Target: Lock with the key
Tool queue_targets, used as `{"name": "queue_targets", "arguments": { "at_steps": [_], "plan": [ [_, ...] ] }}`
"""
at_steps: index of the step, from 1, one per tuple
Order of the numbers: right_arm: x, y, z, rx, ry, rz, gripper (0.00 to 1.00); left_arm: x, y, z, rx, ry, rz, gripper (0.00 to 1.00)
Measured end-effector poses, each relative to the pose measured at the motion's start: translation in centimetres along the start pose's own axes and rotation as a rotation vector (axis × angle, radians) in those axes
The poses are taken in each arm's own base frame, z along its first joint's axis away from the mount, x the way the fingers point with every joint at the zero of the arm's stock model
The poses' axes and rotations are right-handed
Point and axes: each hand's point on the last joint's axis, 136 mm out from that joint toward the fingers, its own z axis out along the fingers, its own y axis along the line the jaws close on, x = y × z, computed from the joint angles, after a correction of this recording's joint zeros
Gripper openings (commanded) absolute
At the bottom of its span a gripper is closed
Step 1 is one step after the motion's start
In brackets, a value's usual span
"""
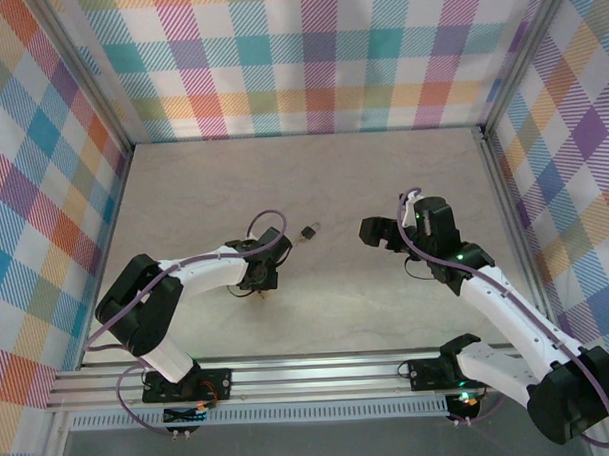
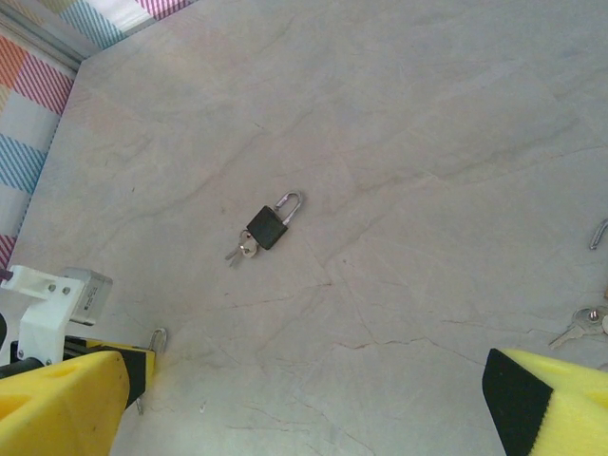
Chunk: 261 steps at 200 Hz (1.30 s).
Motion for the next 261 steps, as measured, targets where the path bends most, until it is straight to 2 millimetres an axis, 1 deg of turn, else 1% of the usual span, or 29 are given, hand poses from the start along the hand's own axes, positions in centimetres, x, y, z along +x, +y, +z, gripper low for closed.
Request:
{"name": "queue_targets", "arguments": {
  "at_steps": [13,49,88,122,140,175,196,227,248,261],
  "plan": [
    [0.0,0.0,0.1,0.001,0.002,0.0,0.96,0.0,0.0,0.0,0.0,0.001,0.0,0.0],
    [0.1,0.0,0.2,0.002,0.007,0.001,0.96,0.1,0.0,-0.2,0.001,-0.001,0.003,0.0],
    [1.2,0.2,1.1,-0.024,0.065,0.005,0.97,0.6,-0.4,-0.7,0.015,-0.008,0.023,0.0],
    [2.5,0.6,2.1,-0.061,0.134,0.016,0.96,0.9,-1.7,-1.9,0.073,-0.03,0.046,0.0],
    [2.7,1.2,2.2,-0.093,0.15,0.019,0.96,0.7,-2.5,-2.7,0.123,-0.051,0.049,0.0],
    [3.1,2.1,2.7,-0.15,0.181,0.029,0.95,0.4,-3.5,-3.7,0.197,-0.075,0.049,0.0],
    [3.5,2.7,3.2,-0.19,0.209,0.047,0.91,0.5,-4.1,-4.1,0.247,-0.08,0.051,0.0],
    [4.3,3.8,3.9,-0.252,0.261,0.065,0.83,0.3,-5.3,-5.1,0.332,-0.096,0.046,0.0],
    [4.8,4.7,3.9,-0.29,0.282,0.062,0.8,-0.1,-6.2,-5.9,0.394,-0.115,0.041,0.0],
    [4.9,5.4,3.8,-0.316,0.287,0.05,0.76,-0.5,-6.8,-6.4,0.431,-0.131,0.039,0.0]
  ]
}}
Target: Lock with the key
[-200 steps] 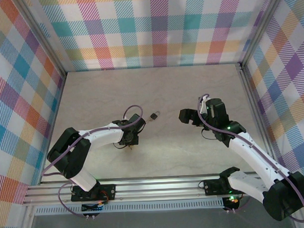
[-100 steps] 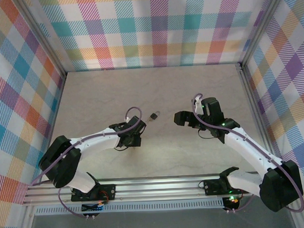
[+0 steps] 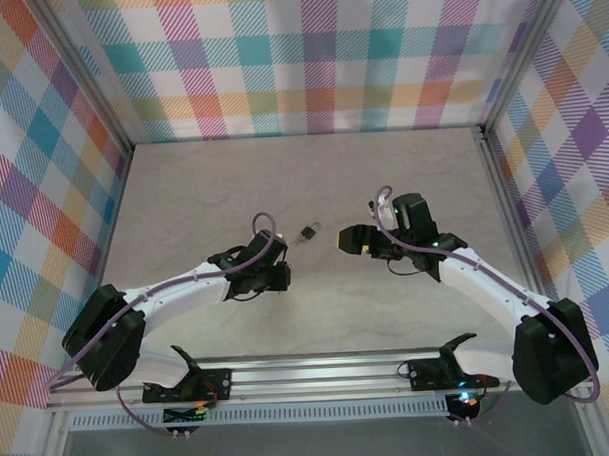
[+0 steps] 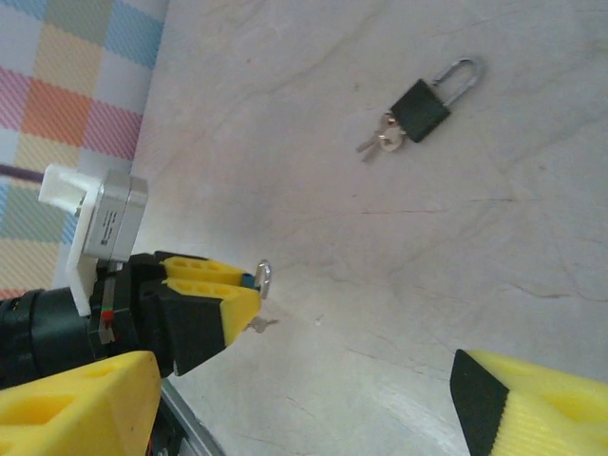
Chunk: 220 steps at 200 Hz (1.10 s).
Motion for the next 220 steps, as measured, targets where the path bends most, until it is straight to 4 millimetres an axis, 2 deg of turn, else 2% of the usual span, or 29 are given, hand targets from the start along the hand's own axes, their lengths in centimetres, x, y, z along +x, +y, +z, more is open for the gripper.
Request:
{"name": "queue_targets", "arguments": {
  "at_steps": [40,70,153,220],
  "plan": [
    [2.1,2.0,1.8,-0.059,0.072,-0.062,0.62,-0.9,-2.0,-0.2,0.098,-0.026,-0.008,0.0],
    [3.3,2.4,3.3,-0.074,0.119,-0.091,0.54,-1.5,-3.3,-0.3,0.161,-0.041,-0.028,0.0],
    [4.4,2.7,5.1,-0.089,0.149,-0.132,0.43,-2.4,-5.9,-1.2,0.289,-0.057,-0.08,0.0],
    [3.9,2.2,5.4,-0.058,0.122,-0.136,0.34,-2.1,-7.6,-2.0,0.351,-0.054,-0.067,0.0]
  ]
}}
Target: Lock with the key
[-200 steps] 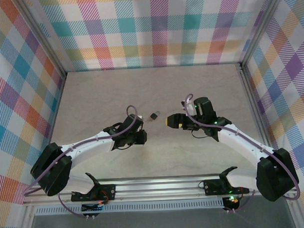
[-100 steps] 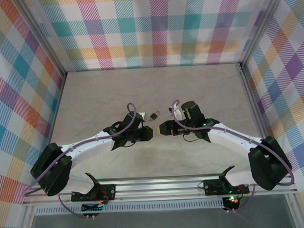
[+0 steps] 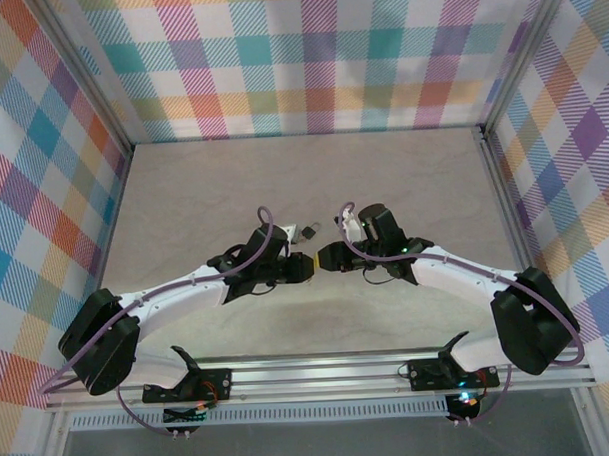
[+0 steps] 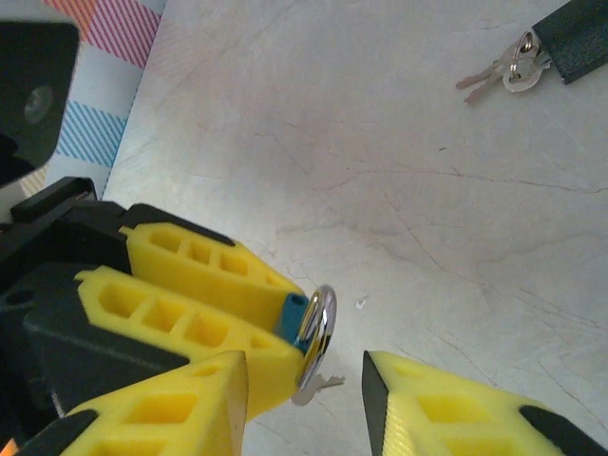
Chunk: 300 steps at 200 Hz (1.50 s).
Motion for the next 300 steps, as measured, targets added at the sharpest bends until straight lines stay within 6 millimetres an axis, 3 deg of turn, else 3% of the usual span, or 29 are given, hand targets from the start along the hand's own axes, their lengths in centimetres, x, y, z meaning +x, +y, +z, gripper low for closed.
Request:
{"name": "queue_targets", "arguments": {
  "at_steps": [110,199,245,300],
  "plan": [
    [-0.3,-0.3,-0.1,0.02,-0.015,-0.002,0.2,0.3,-1.3,-0.7,0.04,0.005,0.019,0.0],
    [-0.8,1.1,-1.1,-0.018,-0.047,-0.033,0.0,0.3,-1.8,-1.5,0.076,-0.018,0.034,0.0],
    [-0.8,1.7,-1.3,-0.049,-0.047,-0.043,0.0,0.5,-2.1,-1.9,0.117,-0.035,0.042,0.0],
    [-0.3,2.2,-2.0,-0.075,-0.056,-0.055,0.0,1.0,-2.9,-2.0,0.177,-0.022,0.035,0.37]
  ]
}}
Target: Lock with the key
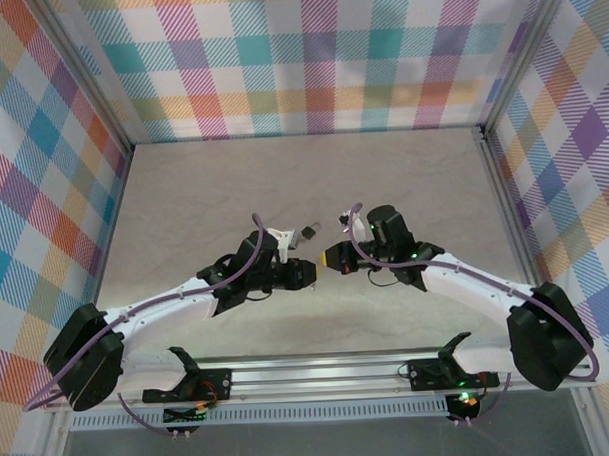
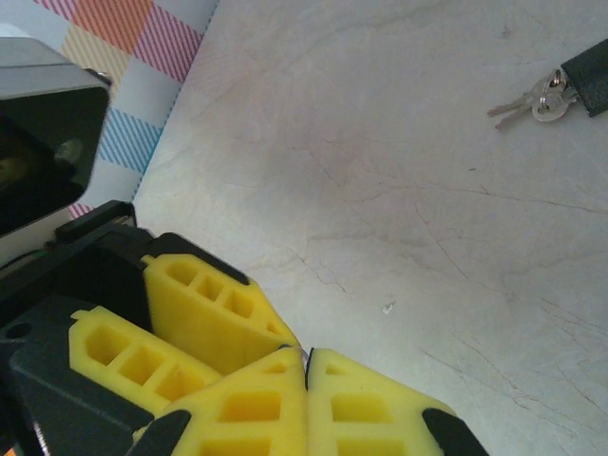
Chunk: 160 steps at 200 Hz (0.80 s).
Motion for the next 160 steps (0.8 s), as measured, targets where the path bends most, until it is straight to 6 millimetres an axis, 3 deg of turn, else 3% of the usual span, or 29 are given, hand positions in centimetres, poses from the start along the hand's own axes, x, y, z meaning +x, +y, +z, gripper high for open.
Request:
{"name": "queue_targets", "arguments": {
  "at_steps": [23,42,83,160],
  "plan": [
    [-0.6,1.1,-0.5,-0.034,-0.027,-0.028,0.0,0.0,-1.3,-0.3,0.062,0.01,0.015,0.49],
    [-0.8,1.6,-0.7,-0.048,-0.036,-0.038,0.0,-0.1,-2.1,-0.5,0.096,0.012,0.026,0.52],
    [-0.8,1.9,-0.8,-0.063,-0.033,-0.041,0.0,0.2,-2.6,-0.6,0.126,0.027,0.036,0.5],
    [-1.0,2.2,-0.8,-0.076,-0.038,-0.049,0.0,0.2,-3.5,-1.7,0.158,0.016,0.062,0.38]
  ]
}}
